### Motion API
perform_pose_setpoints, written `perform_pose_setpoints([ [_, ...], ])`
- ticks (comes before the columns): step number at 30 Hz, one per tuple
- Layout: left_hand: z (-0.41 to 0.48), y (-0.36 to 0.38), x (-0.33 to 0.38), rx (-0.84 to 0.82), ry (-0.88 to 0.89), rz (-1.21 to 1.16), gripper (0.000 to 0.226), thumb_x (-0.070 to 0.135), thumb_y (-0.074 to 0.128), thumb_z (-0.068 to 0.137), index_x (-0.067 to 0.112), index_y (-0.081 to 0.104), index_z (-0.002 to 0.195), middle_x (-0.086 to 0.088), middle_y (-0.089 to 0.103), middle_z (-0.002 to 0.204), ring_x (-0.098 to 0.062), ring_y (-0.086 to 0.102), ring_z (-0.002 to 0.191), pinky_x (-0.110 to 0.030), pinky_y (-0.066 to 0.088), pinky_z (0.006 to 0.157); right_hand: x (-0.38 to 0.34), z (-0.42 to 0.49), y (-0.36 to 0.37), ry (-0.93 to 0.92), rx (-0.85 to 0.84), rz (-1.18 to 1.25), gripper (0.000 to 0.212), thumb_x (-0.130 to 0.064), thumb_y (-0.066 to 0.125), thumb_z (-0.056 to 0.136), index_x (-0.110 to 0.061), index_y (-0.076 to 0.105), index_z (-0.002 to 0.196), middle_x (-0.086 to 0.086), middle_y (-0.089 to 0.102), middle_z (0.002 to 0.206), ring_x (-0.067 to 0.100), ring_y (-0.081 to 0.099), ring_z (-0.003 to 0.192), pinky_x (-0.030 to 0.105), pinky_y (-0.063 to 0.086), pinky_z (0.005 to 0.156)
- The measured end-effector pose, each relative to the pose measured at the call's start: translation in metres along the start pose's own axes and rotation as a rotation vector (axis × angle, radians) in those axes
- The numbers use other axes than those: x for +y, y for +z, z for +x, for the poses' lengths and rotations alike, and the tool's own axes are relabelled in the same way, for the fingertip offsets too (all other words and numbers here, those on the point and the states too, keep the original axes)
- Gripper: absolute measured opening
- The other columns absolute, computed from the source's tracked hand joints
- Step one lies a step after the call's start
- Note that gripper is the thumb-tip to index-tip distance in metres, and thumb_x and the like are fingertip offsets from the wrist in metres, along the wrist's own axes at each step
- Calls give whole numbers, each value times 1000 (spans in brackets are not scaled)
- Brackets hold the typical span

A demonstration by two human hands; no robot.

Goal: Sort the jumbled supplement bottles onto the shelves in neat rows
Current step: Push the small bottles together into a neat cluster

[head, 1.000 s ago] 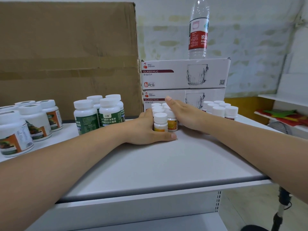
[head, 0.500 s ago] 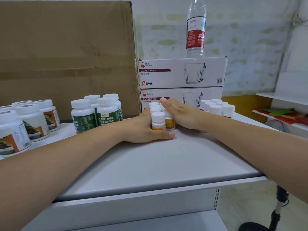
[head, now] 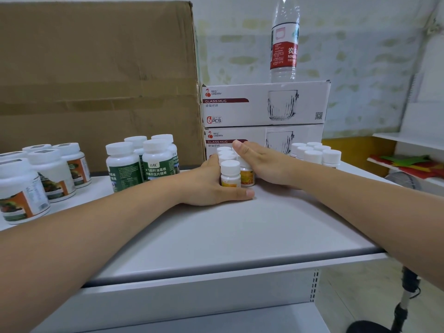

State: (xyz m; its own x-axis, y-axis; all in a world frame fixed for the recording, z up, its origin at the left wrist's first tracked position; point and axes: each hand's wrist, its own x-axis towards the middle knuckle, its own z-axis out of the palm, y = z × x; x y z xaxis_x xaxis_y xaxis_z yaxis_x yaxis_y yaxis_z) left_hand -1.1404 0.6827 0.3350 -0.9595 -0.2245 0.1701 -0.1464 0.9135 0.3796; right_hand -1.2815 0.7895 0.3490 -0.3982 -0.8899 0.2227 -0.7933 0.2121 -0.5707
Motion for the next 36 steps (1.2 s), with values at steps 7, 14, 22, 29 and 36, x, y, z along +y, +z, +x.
perform_pose_setpoints([
  [7,-1,-1,2,-3,-14,15,89,78,59,67,48,27,145,5,21,156,-15,19,145,-35,16,121,-2,-4,-1,6,-19,-10,111,-92,8,62,-29,24,152,-4,36,154,19,34,140,45,22,117],
  [14,-6,-5,5,-47,-89,-77,72,57,67,81,46,30,143,13,18,151,-6,26,139,-16,18,108,-7,-11,-3,-5,-35,11,69,-64,12,96,-25,33,149,-3,40,150,16,37,136,32,24,109],
  [22,-10,-5,11,-32,-32,-49,58,57,67,82,66,31,127,10,16,156,-11,16,145,-27,15,120,-10,-13,-3,14,-22,8,70,-65,10,96,-26,34,149,-3,39,152,16,34,139,30,20,105],
  [29,-9,-4,11,-17,-91,-11,93,80,63,64,54,24,145,16,15,155,-12,15,147,-36,16,122,-12,-13,-3,12,-10,34,70,-63,10,97,-23,33,149,-3,39,151,18,34,140,33,21,109],
  [36,-20,-16,24,-48,-195,-73,79,47,67,85,47,14,142,14,25,143,-1,31,128,-3,20,92,-14,-11,-7,34,52,153,75,-67,11,95,-19,29,151,-1,33,155,18,31,142,40,18,118],
])
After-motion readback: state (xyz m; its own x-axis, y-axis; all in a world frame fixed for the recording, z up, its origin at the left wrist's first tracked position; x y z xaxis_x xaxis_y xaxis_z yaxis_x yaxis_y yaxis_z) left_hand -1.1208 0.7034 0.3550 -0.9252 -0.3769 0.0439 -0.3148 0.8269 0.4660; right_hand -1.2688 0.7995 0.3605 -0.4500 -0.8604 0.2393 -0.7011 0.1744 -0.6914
